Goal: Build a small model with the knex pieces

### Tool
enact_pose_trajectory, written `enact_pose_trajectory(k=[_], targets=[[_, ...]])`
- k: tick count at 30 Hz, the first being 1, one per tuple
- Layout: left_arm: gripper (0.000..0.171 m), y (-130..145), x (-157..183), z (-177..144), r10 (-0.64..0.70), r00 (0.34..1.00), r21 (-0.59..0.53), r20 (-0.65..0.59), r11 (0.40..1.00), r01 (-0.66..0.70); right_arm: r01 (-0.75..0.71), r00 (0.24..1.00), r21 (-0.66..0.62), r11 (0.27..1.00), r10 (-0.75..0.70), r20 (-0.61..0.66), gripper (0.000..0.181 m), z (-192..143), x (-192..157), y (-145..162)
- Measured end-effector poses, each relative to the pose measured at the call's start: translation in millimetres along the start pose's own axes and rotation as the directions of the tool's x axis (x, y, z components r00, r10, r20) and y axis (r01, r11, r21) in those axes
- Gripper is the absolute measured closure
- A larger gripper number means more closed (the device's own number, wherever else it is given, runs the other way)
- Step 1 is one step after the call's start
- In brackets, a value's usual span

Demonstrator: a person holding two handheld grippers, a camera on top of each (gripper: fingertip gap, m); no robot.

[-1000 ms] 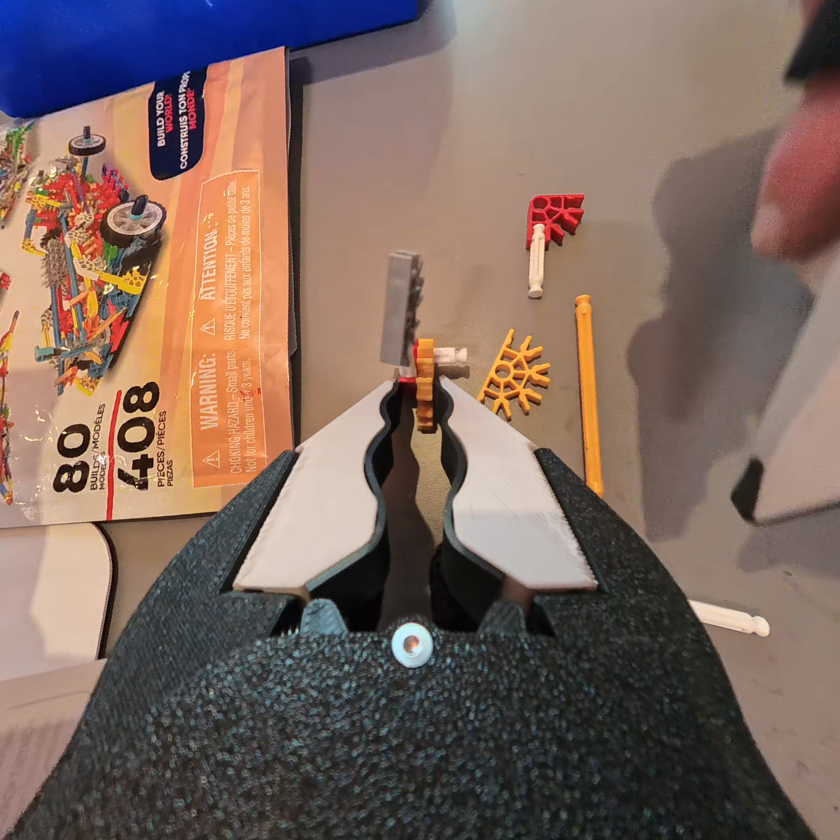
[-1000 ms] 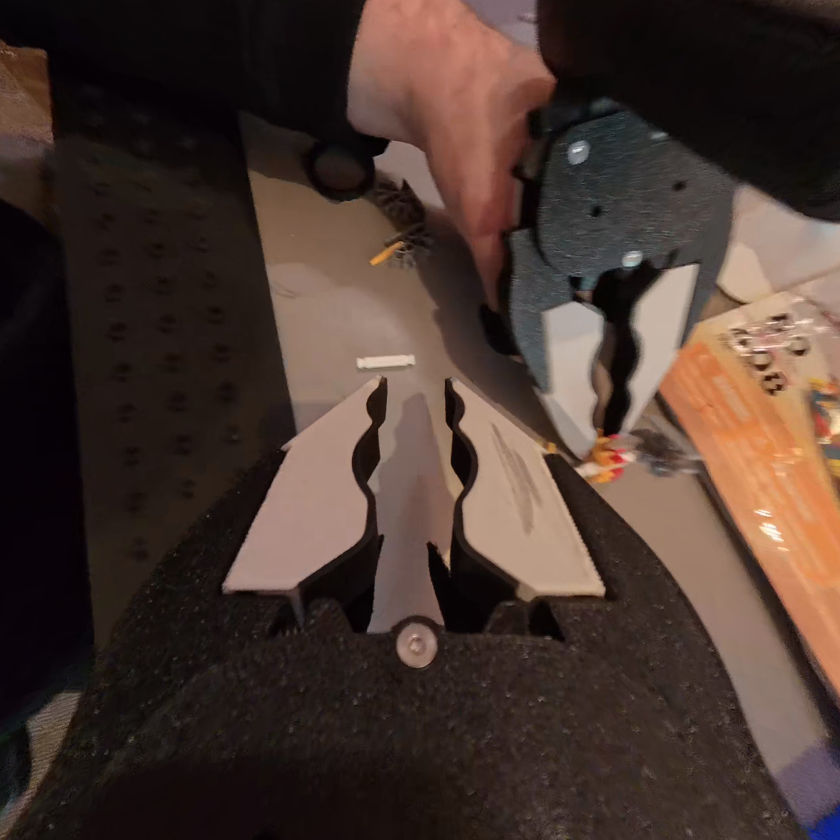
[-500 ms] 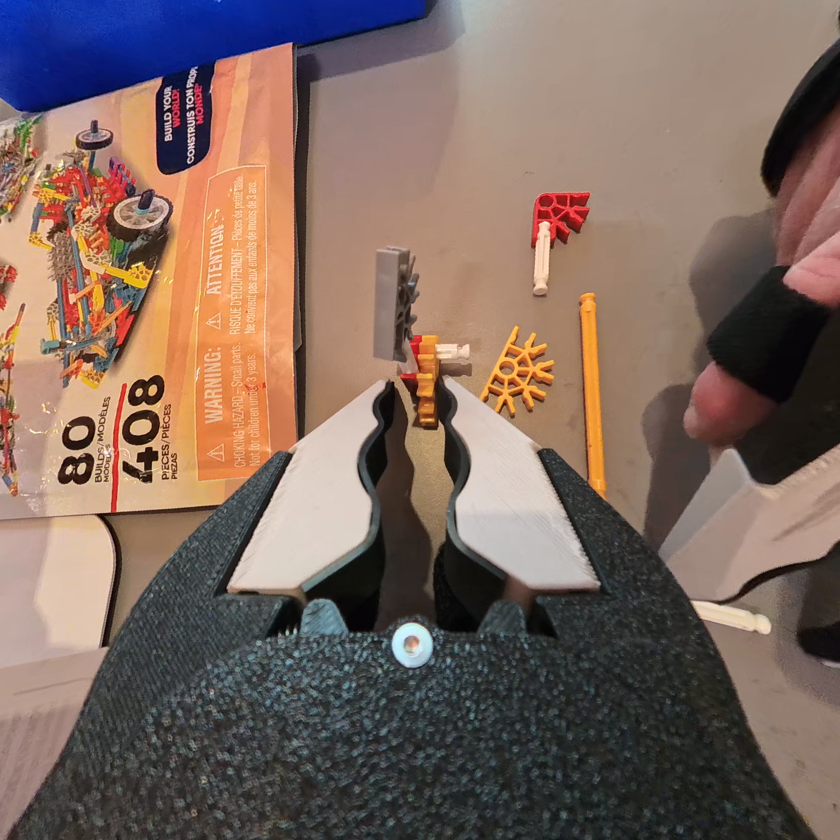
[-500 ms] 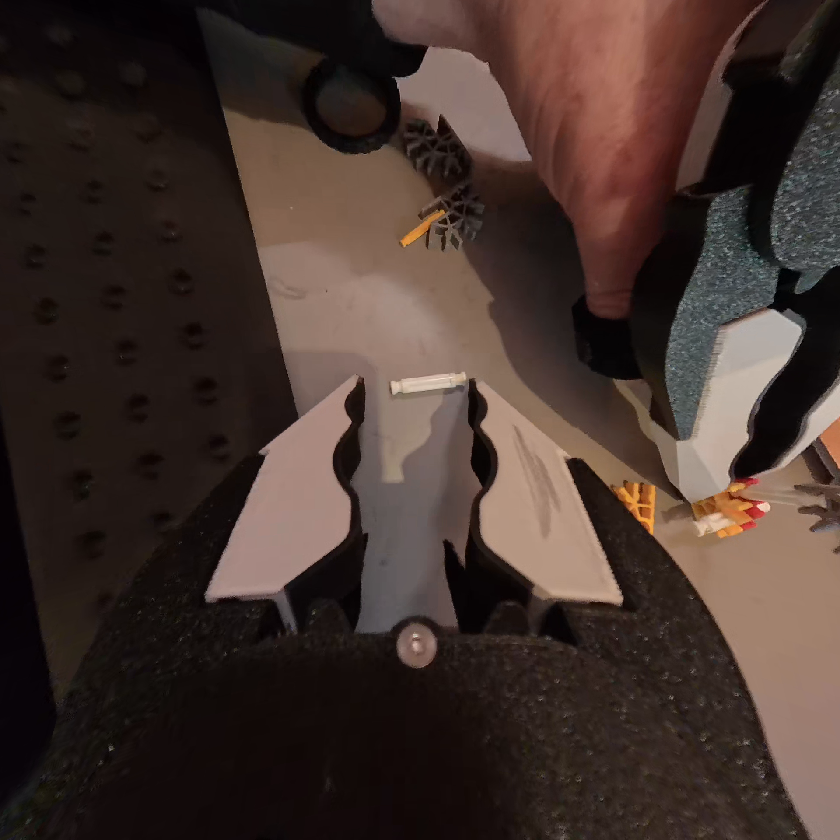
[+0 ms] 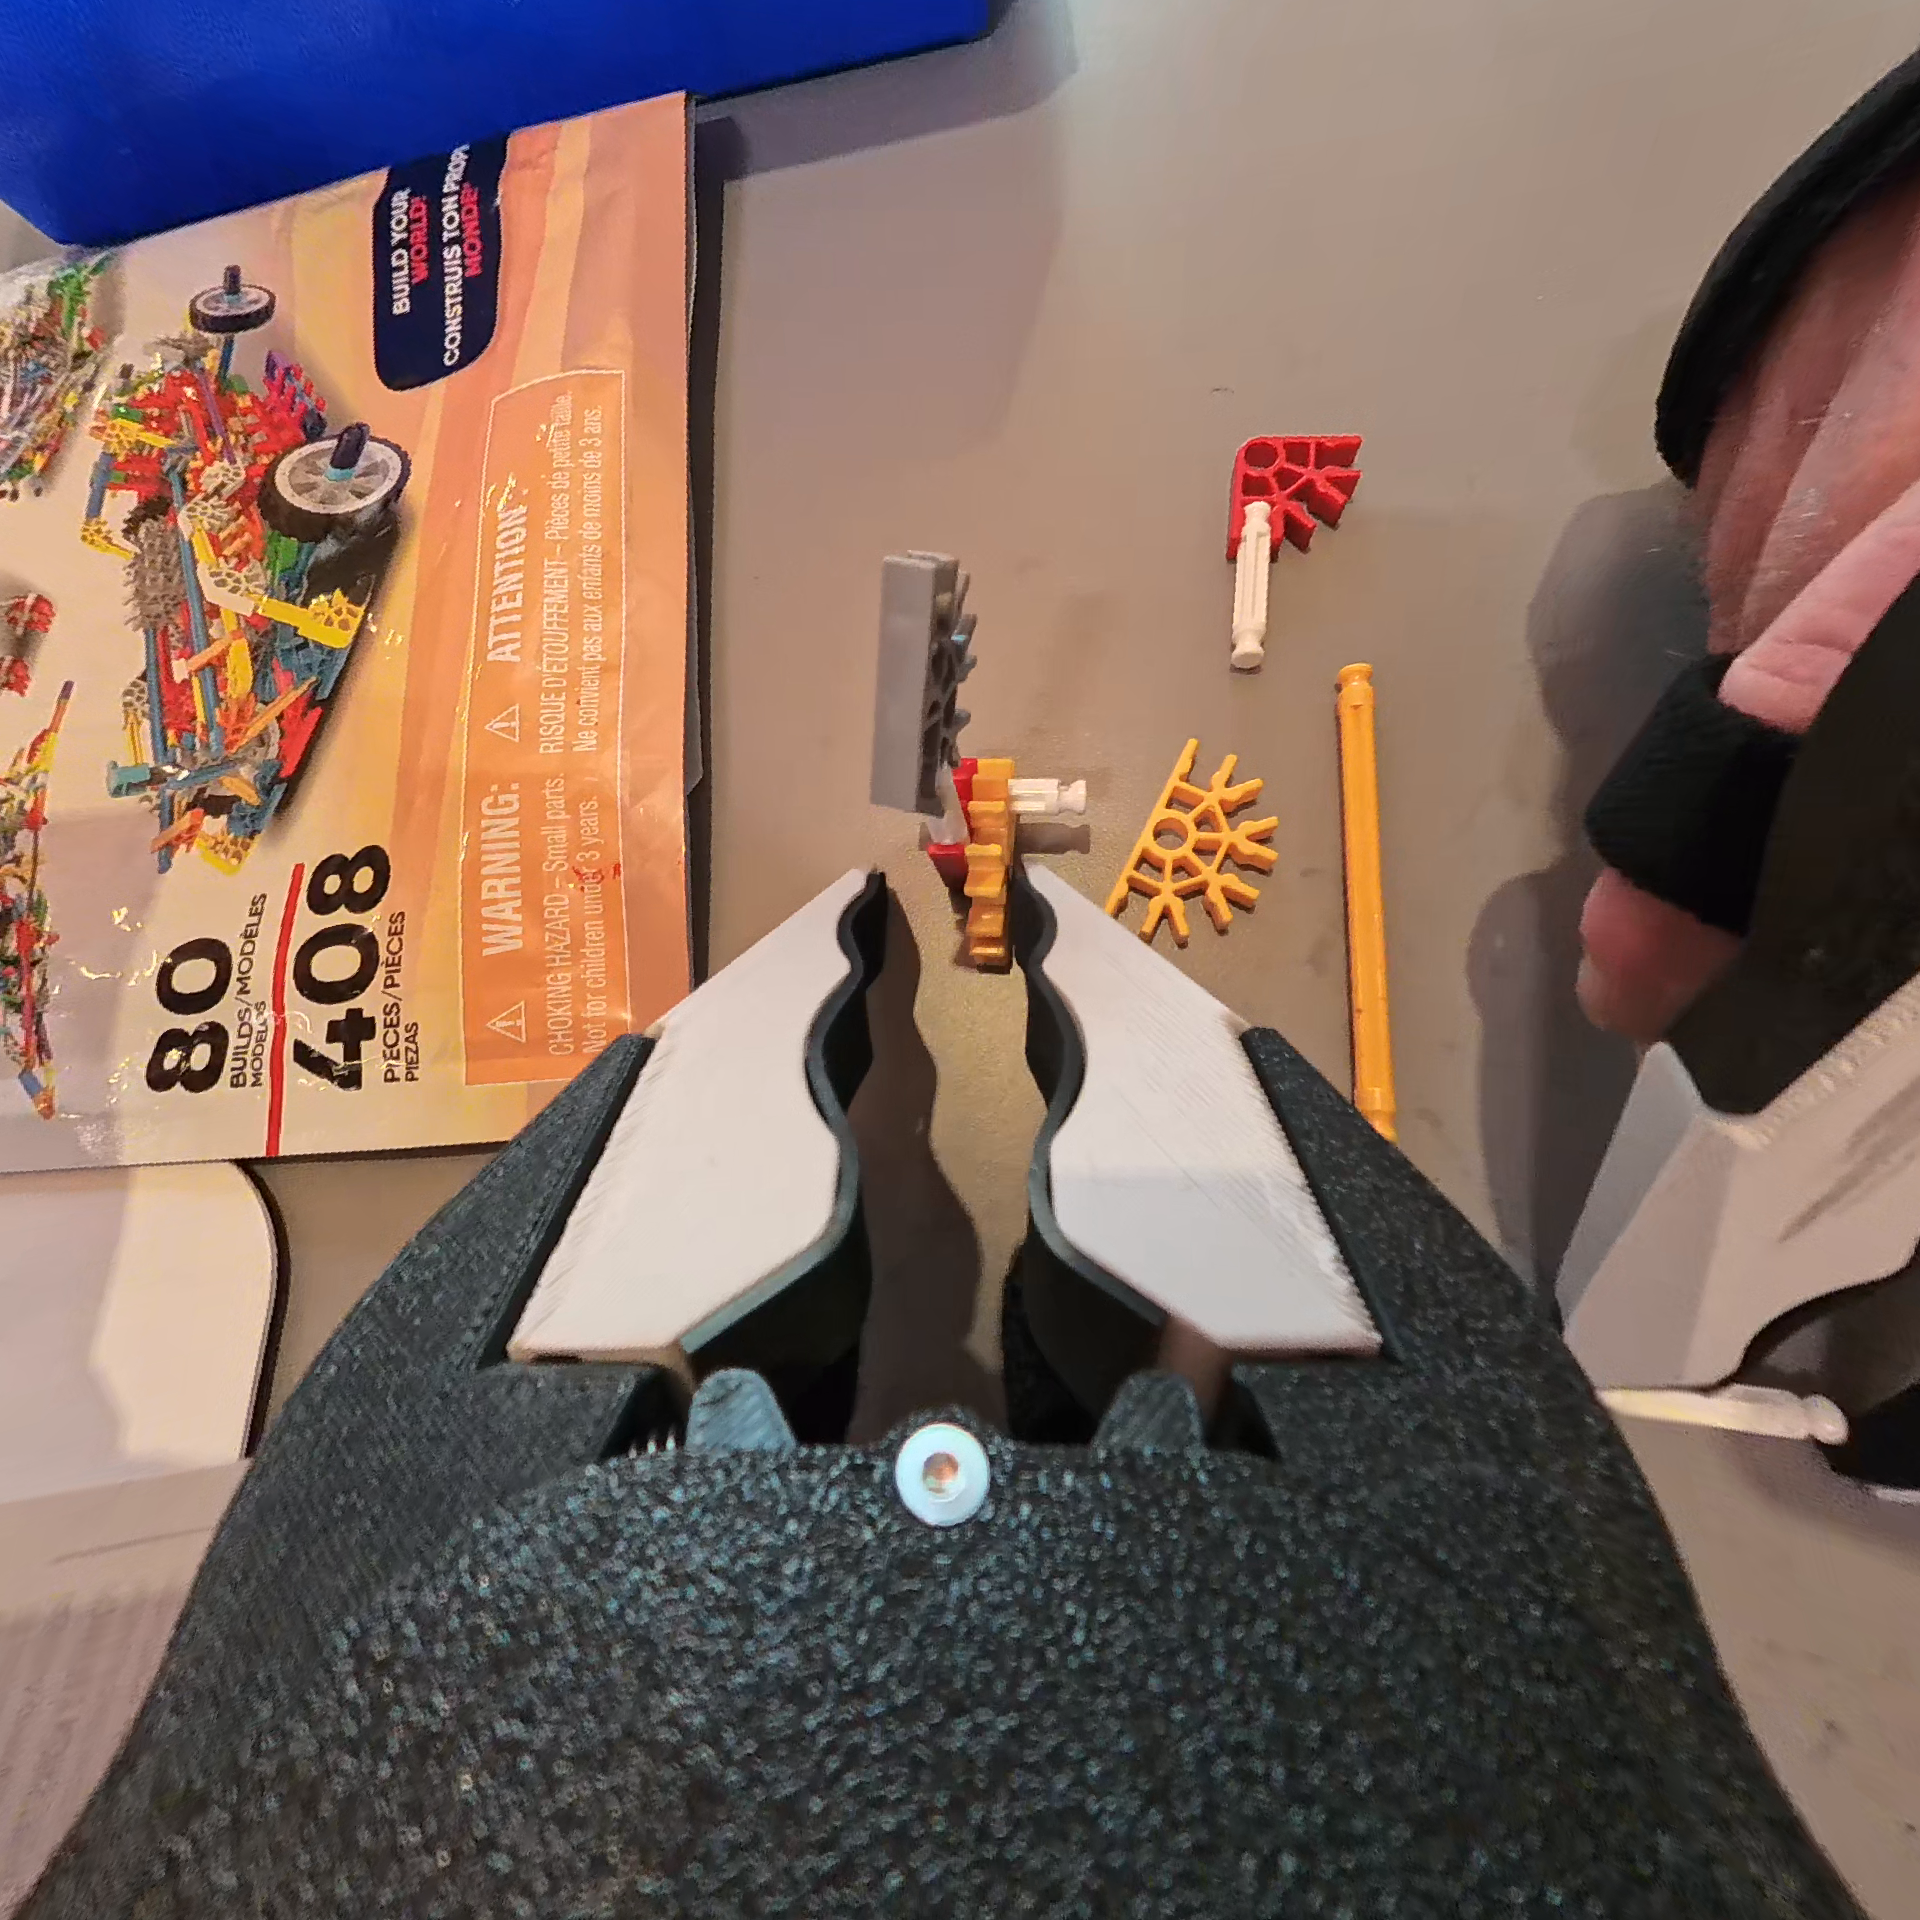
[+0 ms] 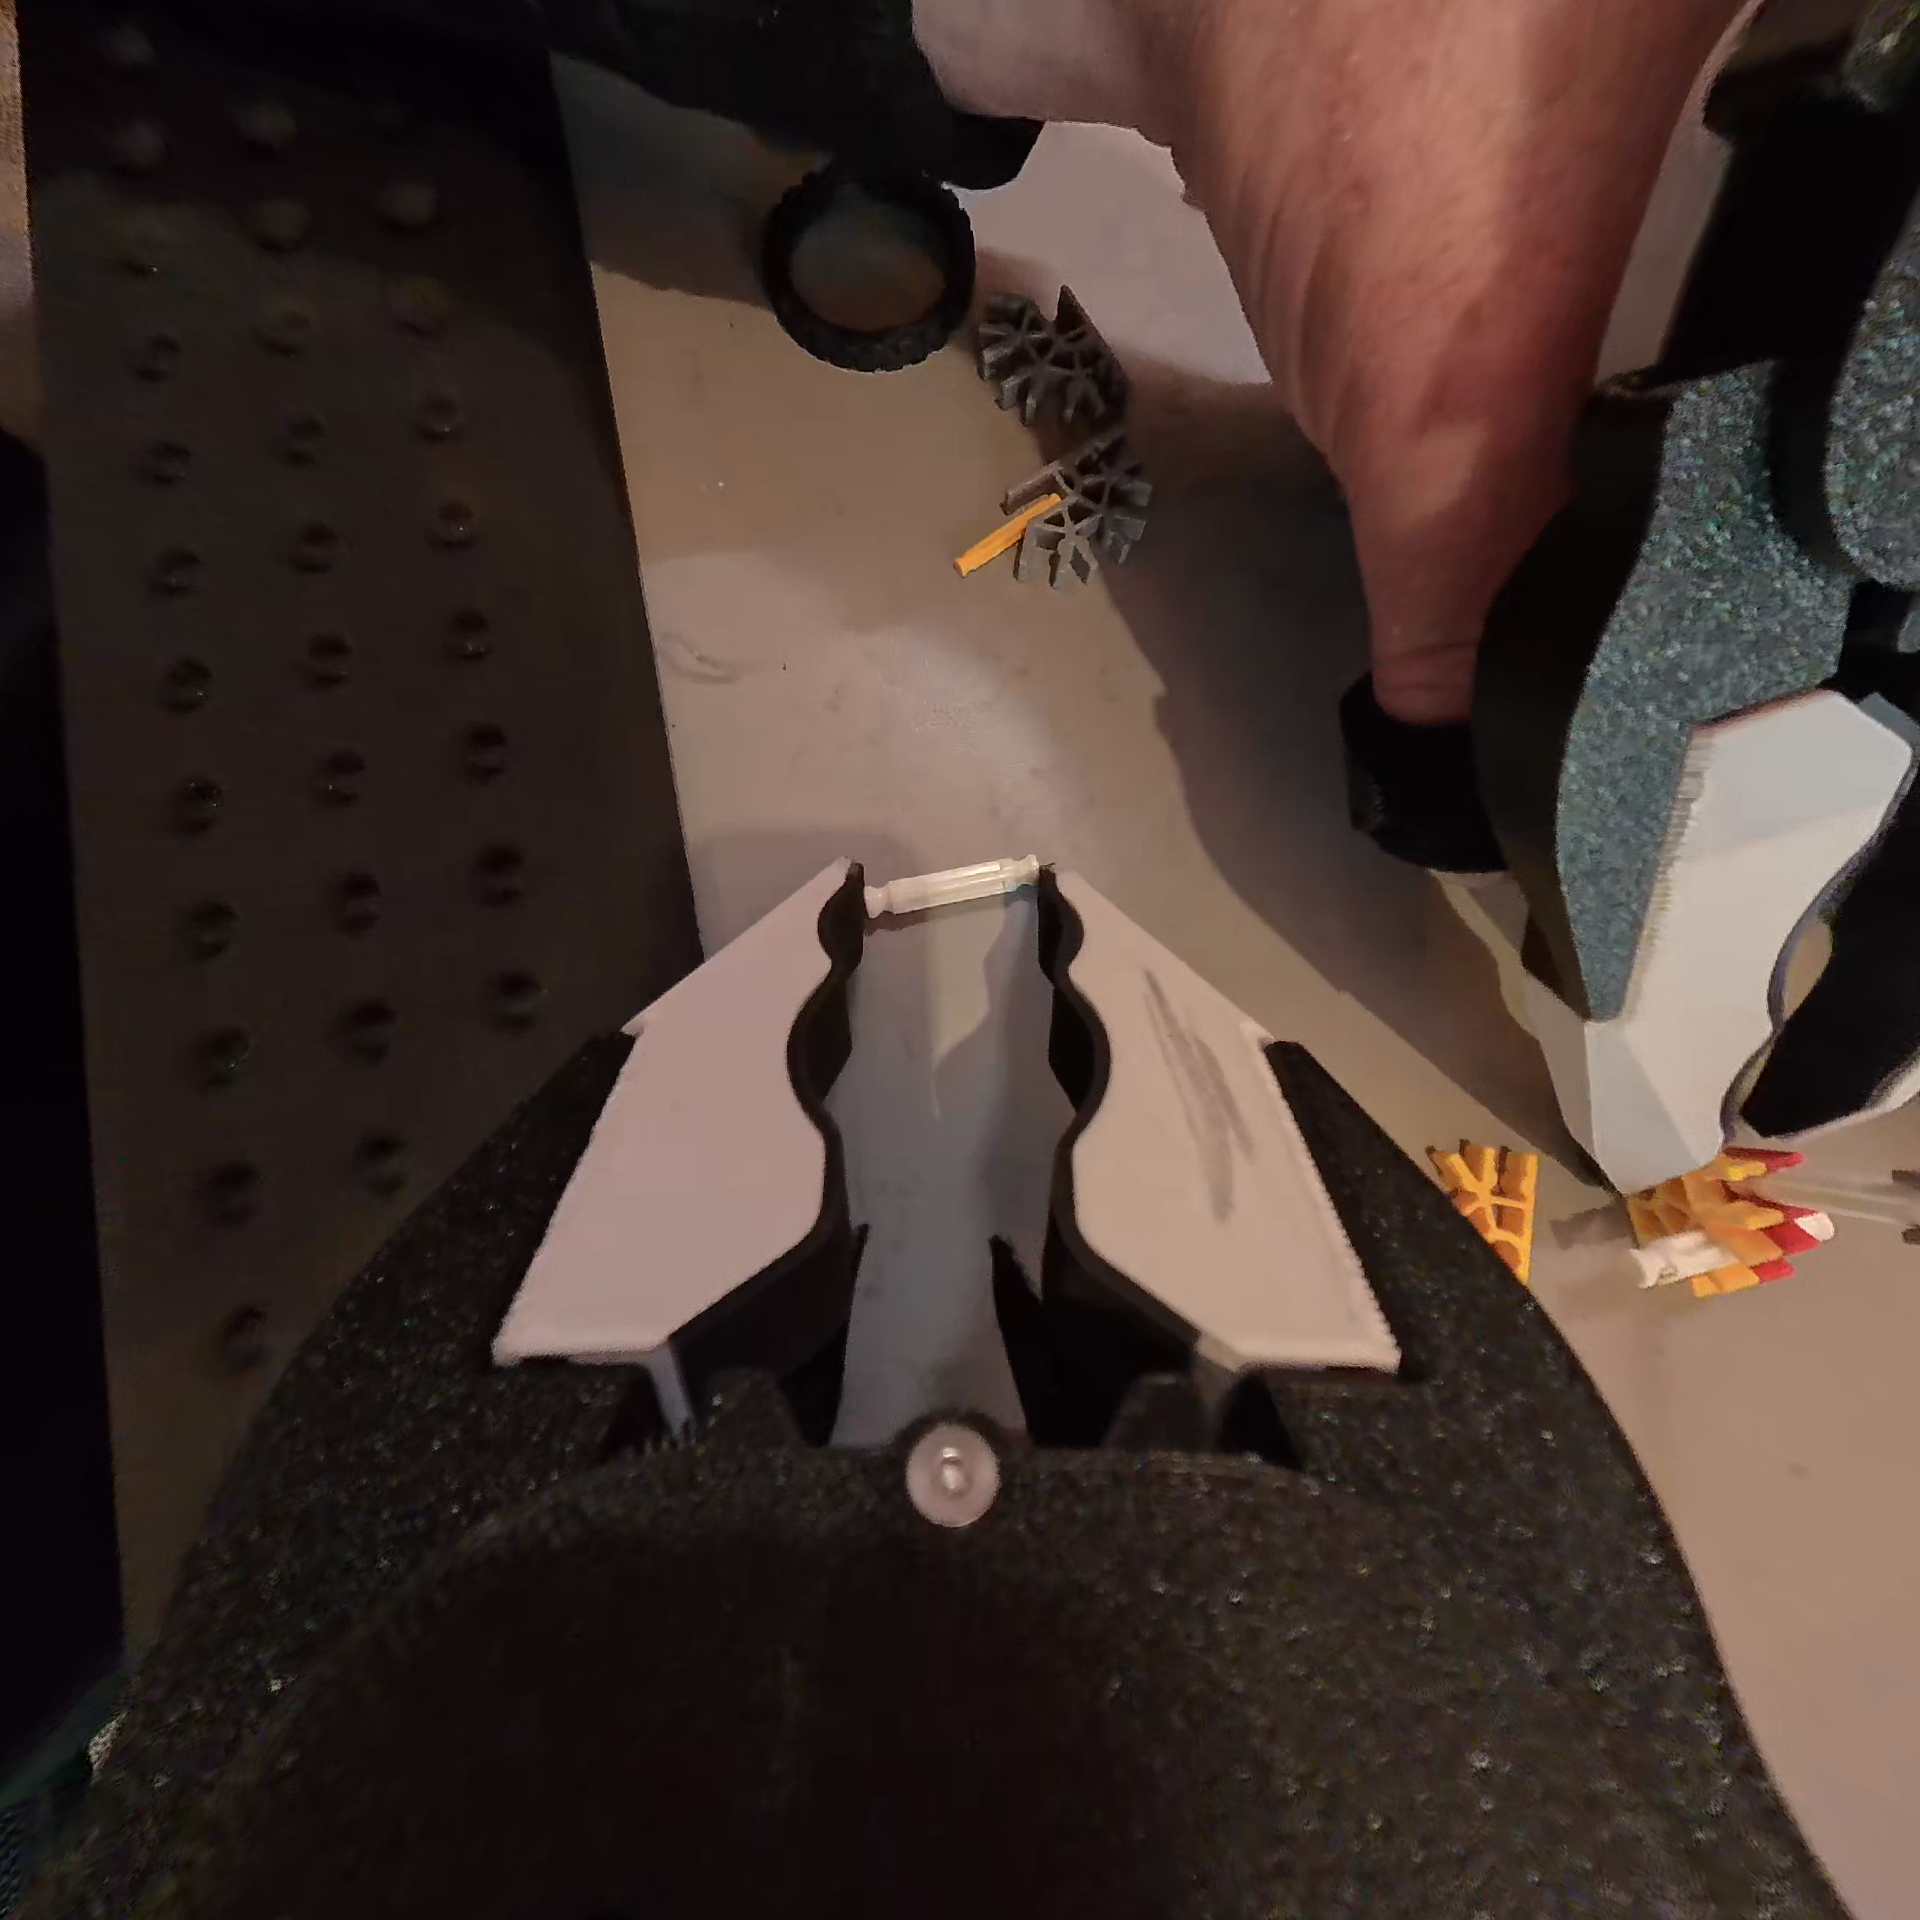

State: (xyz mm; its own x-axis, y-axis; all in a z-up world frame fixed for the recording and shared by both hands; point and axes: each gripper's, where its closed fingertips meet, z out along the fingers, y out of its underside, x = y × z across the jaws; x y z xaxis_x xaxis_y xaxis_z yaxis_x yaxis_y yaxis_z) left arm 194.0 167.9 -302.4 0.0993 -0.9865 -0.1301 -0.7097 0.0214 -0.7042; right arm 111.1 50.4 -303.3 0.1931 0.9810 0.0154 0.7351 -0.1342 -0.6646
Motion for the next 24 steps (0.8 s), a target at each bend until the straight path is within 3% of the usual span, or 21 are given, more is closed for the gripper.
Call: enact_pose_trajectory(k=[6,14,24], targets=[[0.141,-2.2,1.1,-2.5,0.003,1.0,0.021,-0.005,1.0,-0.003,-0.035,0.999,0.079,0.996,0.037,-0.027,0.149,-19.9,10.1,-5.0],[0.139,-15.9,-1.4,-7.2,-0.013,1.0,0.094,0.007,0.996,0.012,-0.098,0.978,0.196,0.976,0.131,-0.164,0.149,-73.4,55.5,-3.1],[0.148,-42.0,-1.4,-11.4,-0.01,1.0,0.231,0.026,0.973,0.004,-0.102,0.933,0.245,0.964,0.179,-0.313,0.149,-109.1,103.8,3.5]])
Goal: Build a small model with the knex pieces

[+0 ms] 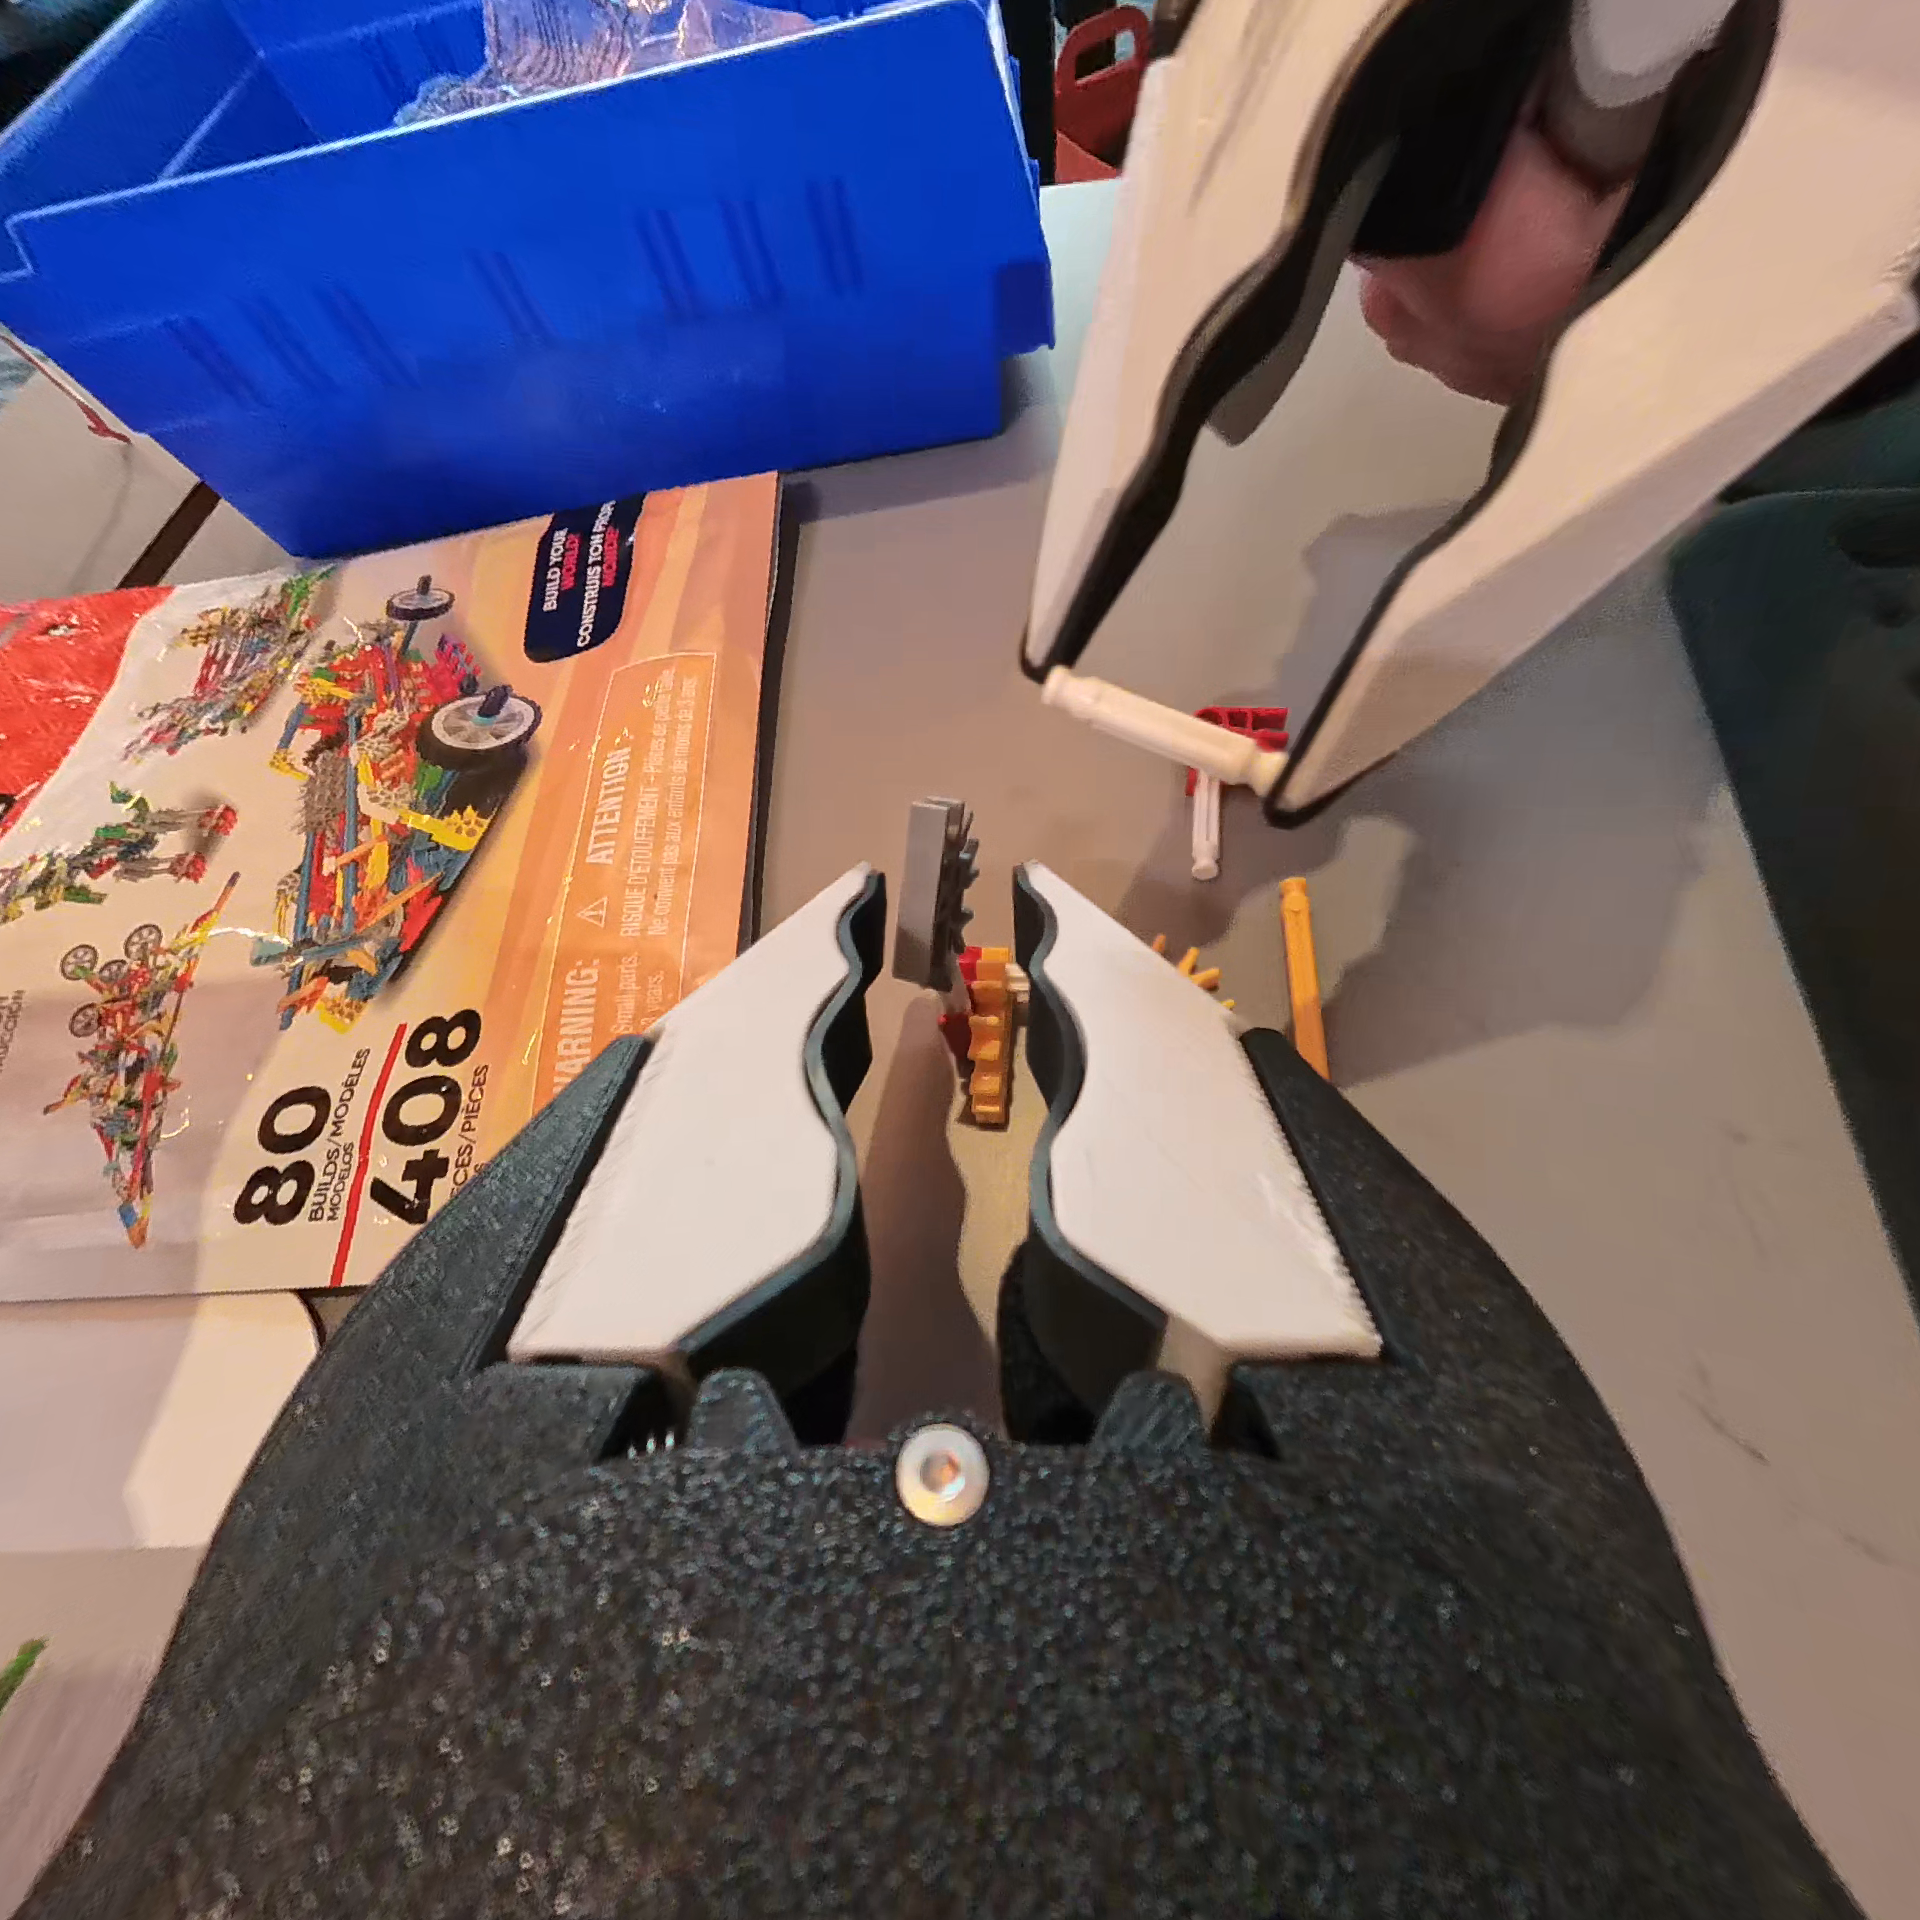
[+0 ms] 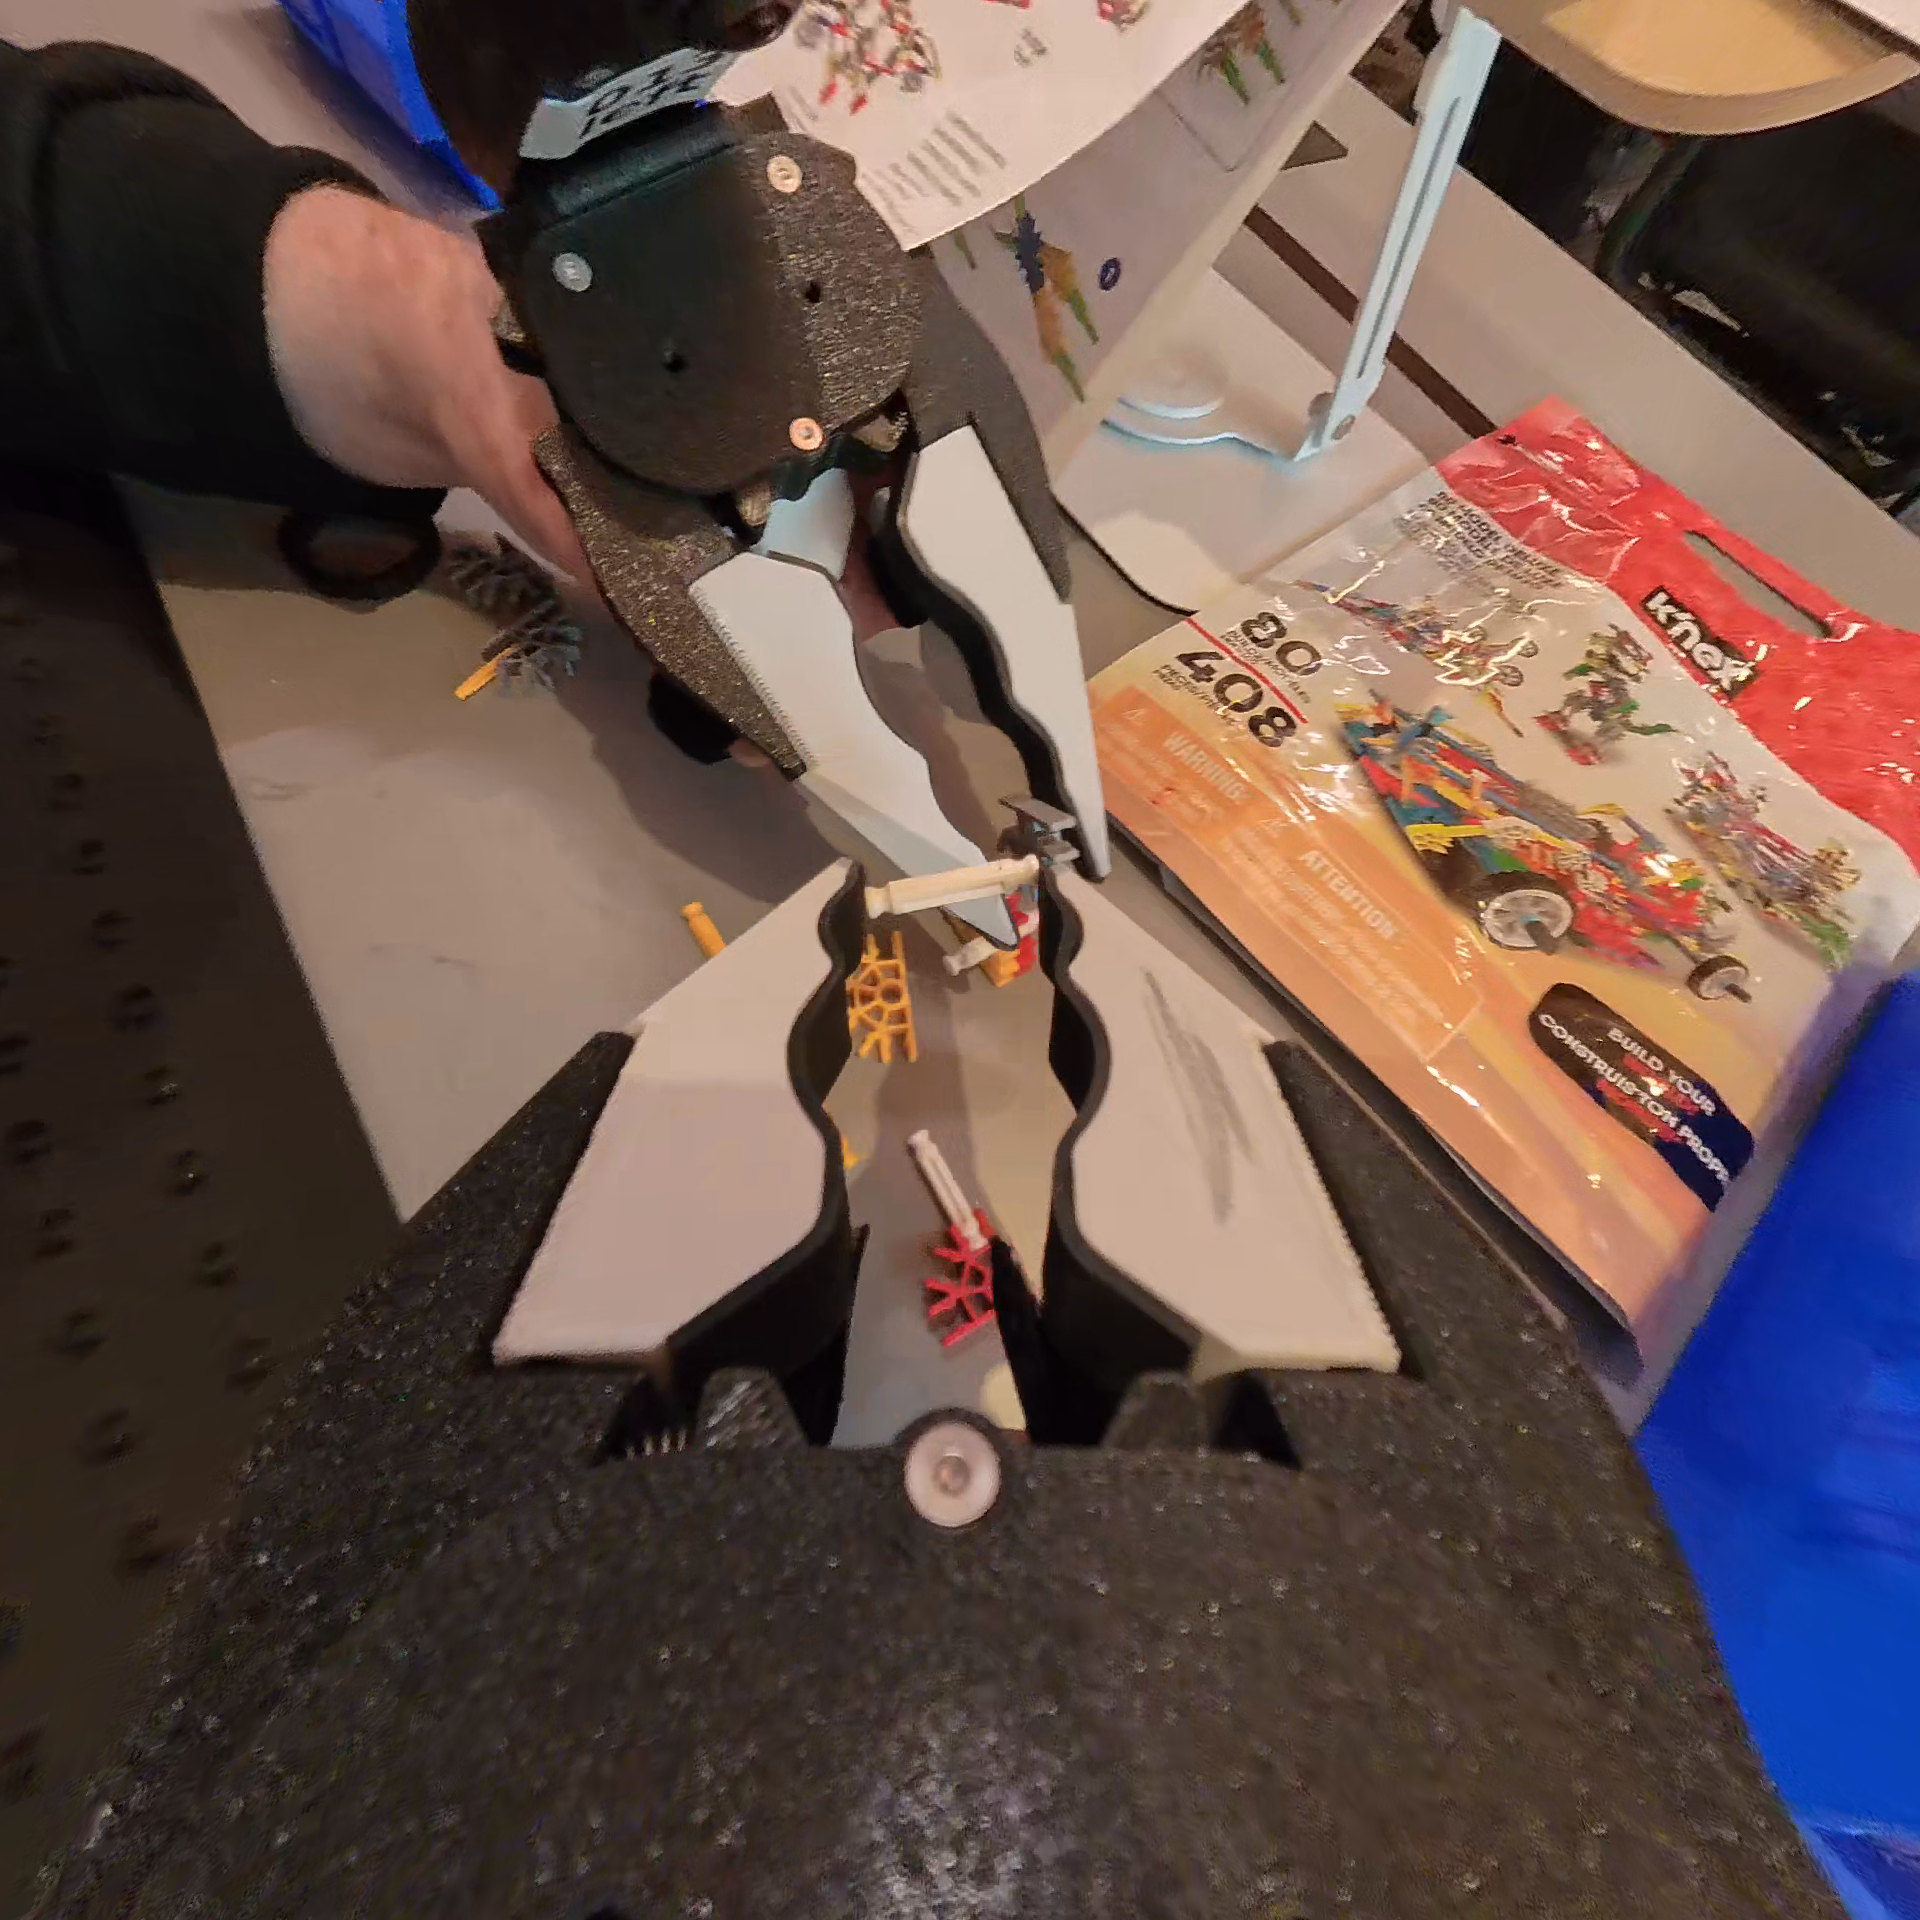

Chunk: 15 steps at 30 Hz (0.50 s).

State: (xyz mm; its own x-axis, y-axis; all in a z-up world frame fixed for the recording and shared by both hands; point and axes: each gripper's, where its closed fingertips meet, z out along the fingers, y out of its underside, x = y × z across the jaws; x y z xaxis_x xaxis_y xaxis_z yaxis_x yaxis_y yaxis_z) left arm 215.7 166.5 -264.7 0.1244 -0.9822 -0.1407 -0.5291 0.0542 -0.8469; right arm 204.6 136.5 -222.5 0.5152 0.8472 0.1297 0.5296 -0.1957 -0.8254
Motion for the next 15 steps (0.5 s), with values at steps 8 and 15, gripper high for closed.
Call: enact_pose_trajectory(k=[8,15], targets=[[0.166,3.7,2.2,3.8,0.009,1.0,-0.005,-0.009,1.0,-0.009,0.017,1.0,-0.027,1.0,-0.016,0.016,0.149,13.7,8.9,3.7],[0.166,4.0,1.6,3.6,0.005,1.0,0.0,-0.017,1.0,-0.005,0.055,0.998,-0.056,0.997,-0.053,0.04,0.149,19.9,8.7,6.5]])
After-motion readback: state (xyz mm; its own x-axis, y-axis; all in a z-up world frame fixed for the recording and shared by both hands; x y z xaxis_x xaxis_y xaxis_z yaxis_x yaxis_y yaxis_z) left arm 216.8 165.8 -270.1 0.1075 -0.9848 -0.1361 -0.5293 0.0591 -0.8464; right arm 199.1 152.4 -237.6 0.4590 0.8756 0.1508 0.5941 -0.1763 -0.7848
